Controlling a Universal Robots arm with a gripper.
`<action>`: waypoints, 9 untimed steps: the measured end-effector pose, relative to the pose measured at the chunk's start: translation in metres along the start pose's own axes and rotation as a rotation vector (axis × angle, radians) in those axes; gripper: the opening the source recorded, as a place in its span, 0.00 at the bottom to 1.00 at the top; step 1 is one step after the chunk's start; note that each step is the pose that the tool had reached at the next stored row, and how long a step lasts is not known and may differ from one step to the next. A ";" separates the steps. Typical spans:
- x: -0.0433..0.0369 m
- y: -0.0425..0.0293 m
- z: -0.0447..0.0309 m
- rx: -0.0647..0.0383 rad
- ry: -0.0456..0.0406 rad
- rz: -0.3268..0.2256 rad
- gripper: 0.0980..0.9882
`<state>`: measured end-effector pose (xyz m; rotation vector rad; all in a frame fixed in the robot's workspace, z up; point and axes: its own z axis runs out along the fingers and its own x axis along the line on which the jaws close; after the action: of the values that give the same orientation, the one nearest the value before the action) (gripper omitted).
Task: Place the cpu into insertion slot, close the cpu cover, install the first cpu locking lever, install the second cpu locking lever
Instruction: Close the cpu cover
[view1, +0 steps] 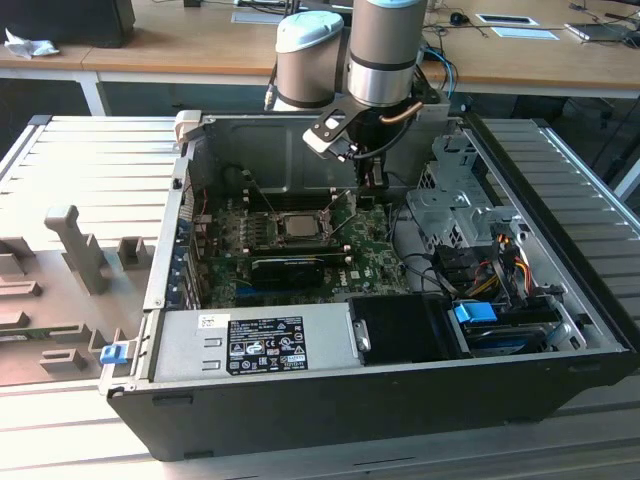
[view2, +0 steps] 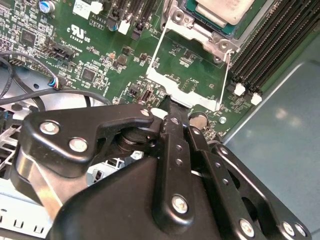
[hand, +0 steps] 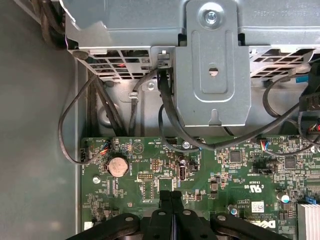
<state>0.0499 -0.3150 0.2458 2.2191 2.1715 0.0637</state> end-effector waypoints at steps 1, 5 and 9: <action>0.0000 -0.0003 0.0000 0.000 0.0000 0.000 0.01; 0.0000 -0.0018 -0.0001 0.000 0.0000 0.000 0.01; -0.0001 -0.0043 -0.0002 0.000 0.0000 0.000 0.01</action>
<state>0.0457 -0.3150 0.2458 2.2192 2.1714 0.0636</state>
